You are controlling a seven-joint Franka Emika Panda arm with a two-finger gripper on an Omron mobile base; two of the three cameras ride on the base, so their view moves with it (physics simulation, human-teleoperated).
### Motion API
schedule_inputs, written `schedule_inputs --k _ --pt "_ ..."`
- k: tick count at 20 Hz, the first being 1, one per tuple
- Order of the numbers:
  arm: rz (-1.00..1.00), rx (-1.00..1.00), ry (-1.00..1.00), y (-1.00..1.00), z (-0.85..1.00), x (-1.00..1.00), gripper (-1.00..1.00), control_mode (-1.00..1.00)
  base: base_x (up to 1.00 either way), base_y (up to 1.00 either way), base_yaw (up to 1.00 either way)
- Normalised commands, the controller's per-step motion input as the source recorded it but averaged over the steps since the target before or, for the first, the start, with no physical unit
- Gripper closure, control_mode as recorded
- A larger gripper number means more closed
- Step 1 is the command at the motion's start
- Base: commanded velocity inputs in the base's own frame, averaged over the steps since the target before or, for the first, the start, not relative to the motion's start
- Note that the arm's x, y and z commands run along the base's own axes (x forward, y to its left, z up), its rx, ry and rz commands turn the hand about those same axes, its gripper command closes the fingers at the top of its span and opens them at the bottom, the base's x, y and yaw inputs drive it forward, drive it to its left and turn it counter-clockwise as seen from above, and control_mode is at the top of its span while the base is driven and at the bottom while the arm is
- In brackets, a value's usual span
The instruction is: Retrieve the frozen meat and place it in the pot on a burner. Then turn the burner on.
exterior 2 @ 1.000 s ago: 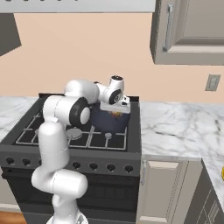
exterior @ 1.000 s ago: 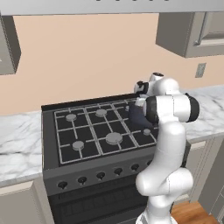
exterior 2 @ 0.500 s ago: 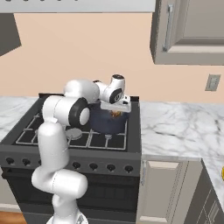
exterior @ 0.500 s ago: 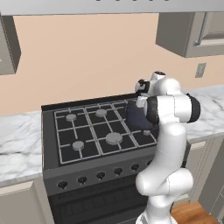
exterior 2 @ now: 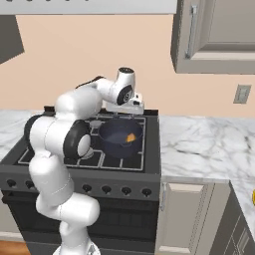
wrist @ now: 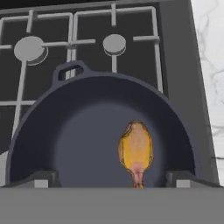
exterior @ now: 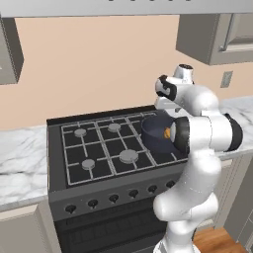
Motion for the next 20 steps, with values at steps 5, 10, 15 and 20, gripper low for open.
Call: schedule_inputs --k 5,10,15,20 --pt "0.0 0.0 -0.06 0.17 1.0 -0.99 -1.0 -1.0 0.0 0.0 0.0" --pt "0.0 0.0 -0.36 -0.06 0.43 -1.0 -1.0 -1.0 0.0 0.0 0.0" --pt "-0.02 -0.01 -0.36 -0.04 -0.01 -1.0 -1.0 -1.0 0.0 0.0 0.0" --pt "-0.05 -0.01 -0.07 0.0 -0.18 -0.76 -1.0 -1.0 0.0 0.0 0.0"
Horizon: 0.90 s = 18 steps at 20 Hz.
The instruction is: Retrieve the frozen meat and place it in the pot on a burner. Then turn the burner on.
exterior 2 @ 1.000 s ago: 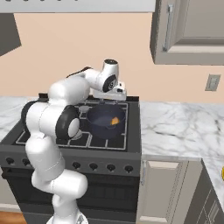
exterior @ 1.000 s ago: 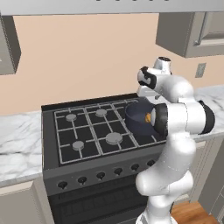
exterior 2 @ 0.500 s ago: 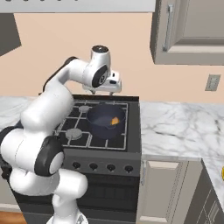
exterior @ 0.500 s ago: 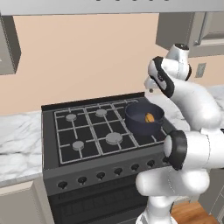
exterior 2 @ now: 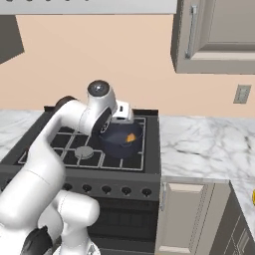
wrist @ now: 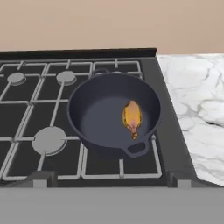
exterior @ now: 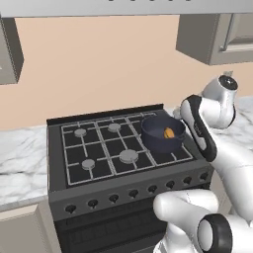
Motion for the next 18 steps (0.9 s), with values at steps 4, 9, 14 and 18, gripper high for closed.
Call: schedule_inputs --k 4,9,14,18 --pt "0.0 0.0 0.0 0.0 0.0 0.0 -1.0 -1.0 0.0 0.0 0.0" --pt "0.0 0.0 0.0 0.0 0.0 0.0 -1.0 -1.0 0.0 0.0 0.0" --pt "0.0 0.0 0.0 -0.01 0.0 -0.18 -1.0 -1.0 0.0 0.0 0.0" --pt "-0.02 0.0 0.0 -0.19 0.0 -0.85 -1.0 -1.0 0.0 0.0 0.0"
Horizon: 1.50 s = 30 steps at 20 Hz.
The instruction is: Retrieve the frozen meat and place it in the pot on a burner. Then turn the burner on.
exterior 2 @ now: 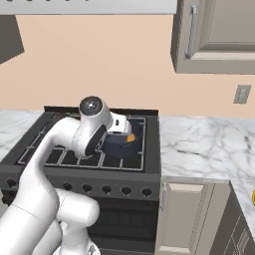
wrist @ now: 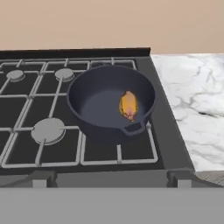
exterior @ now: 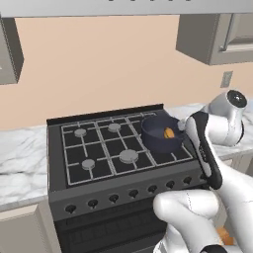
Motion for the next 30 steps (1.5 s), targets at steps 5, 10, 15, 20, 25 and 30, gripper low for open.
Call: schedule_inputs --k 5,10,15,20,25,30 --pt "-0.04 0.0 0.0 -0.43 -0.13 -1.0 -1.0 -1.0 0.0 0.0 0.0" --pt "-0.02 0.0 0.0 -0.5 -0.33 -1.0 -1.0 -1.0 0.0 0.0 0.0" --pt "0.0 0.0 -0.04 -0.41 -0.31 -0.86 -1.0 -1.0 0.0 0.0 0.0" --pt "0.0 0.0 -0.15 -0.07 -0.06 -0.33 -1.0 -1.0 0.0 0.0 0.0" --pt "0.0 0.0 0.0 0.0 0.0 0.0 -1.0 -1.0 0.0 0.0 0.0" --pt "0.0 0.0 0.0 0.0 0.0 0.0 -1.0 -1.0 0.0 0.0 0.0"
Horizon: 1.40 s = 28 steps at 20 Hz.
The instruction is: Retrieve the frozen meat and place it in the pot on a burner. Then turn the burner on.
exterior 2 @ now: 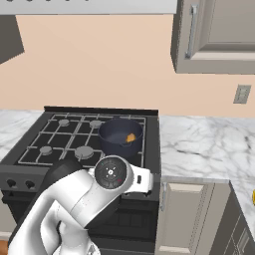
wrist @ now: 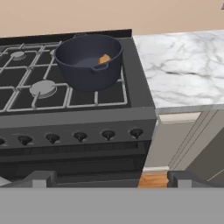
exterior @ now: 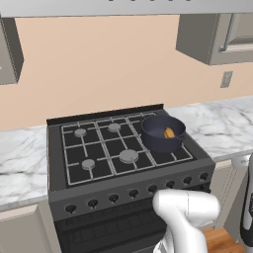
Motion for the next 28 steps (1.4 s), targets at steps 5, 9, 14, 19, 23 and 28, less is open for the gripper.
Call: schedule_inputs --k 5,9,14,19,23,28 --pt "0.0 0.0 0.0 0.0 0.0 0.0 -1.0 -1.0 0.0 0.0 0.0" --pt "0.0 0.0 0.0 0.0 0.0 0.0 -1.0 -1.0 0.0 0.0 0.0" --pt "0.0 0.0 0.0 0.0 0.0 0.0 -1.0 -1.0 0.0 0.0 0.0" --pt "0.0 0.0 -0.04 0.0 0.0 -0.03 -1.0 -1.0 0.0 0.0 0.0" --pt "0.0 0.0 -0.21 0.0 0.0 -0.18 -1.0 -1.0 0.0 0.0 0.0" --pt "0.0 0.0 -0.24 0.0 0.0 -0.23 -1.0 -1.0 0.0 0.0 0.0"
